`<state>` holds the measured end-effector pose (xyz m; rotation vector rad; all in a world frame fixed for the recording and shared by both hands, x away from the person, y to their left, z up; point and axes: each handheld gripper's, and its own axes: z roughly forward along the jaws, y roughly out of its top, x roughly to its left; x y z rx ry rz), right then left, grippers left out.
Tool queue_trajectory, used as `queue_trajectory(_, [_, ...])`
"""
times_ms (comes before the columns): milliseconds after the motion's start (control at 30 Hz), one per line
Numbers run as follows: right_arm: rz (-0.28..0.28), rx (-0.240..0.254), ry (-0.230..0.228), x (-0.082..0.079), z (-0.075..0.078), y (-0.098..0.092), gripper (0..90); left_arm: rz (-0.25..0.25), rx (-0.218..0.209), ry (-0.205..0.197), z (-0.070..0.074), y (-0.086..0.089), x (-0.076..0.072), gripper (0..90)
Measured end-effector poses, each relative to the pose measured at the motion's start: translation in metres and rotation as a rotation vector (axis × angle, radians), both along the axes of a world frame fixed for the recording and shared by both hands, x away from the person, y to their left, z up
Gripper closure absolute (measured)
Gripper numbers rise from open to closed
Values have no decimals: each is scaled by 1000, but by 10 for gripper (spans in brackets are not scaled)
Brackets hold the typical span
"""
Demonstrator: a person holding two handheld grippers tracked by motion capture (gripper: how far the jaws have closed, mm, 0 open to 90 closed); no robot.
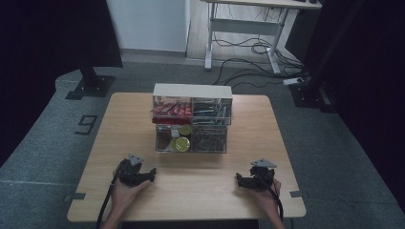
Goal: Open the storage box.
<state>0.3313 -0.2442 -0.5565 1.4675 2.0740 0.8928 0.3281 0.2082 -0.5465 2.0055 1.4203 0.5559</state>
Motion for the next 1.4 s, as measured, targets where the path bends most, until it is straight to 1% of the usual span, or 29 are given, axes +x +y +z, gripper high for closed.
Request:
queue_trajectory(167, [-6, 2, -3, 1, 0, -1, 31, 21, -3, -13, 1, 3, -1, 202])
queue_trajectory(233, [-9, 2, -6, 1, 0, -2, 44, 31, 19, -20, 1, 4, -1, 215])
queue_trajectory(333, [-17, 4, -10, 0, 1, -3, 65, 29, 14, -18, 1, 6, -1, 236])
queue_trajectory(400, [-17, 5, -11, 1, 1, -3, 70, 29, 17, -27, 0, 7, -2, 249])
queue_trajectory(533, [-19, 6, -15, 1, 1, -4, 81, 30, -1, -11, 2, 8, -3, 304])
queue_trajectory(600, [-20, 6, -16, 1, 1, -5, 87, 35, -4, -14, 3, 8, -5, 313])
queue_trajectory(700, [-23, 7, -17, 1, 1, -5, 93, 47, -26, -28, 5, 11, -7, 345])
queue_trajectory(733, [-23, 8, -17, 1, 1, -5, 96, 52, -32, -35, 7, 12, -8, 364])
queue_trajectory(833, [-23, 9, -17, 1, 1, -6, 102, 75, -49, -71, 14, 18, -14, 434])
queue_trajectory(867, [-23, 9, -17, 1, 1, -6, 102, 75, -49, -71, 14, 18, -14, 464])
queue_trajectory(900, [-23, 9, -19, 1, 1, -6, 108, 80, -71, -85, 21, 21, -17, 495])
queue_trajectory(1000, [-23, 8, -21, 2, 1, -7, 113, 65, -112, -98, 30, 25, -22, 580])
queue_trajectory(1067, [-24, 9, -22, 2, 1, -7, 119, 46, -113, -108, 36, 25, -25, 625])
queue_trajectory(1133, [-28, 11, -21, 3, 1, -7, 124, 41, -110, -123, 40, 26, -27, 671])
queue_trajectory(1167, [-28, 10, -22, 3, 1, -7, 124, 41, -110, -123, 40, 26, -27, 685])
queue_trajectory(1233, [-29, 10, -22, 3, 1, -7, 126, 38, -116, -143, 46, 27, -29, 724])
queue_trajectory(1400, [-31, 11, -23, 3, 1, -8, 129, 23, -128, -155, 57, 26, -34, 819])
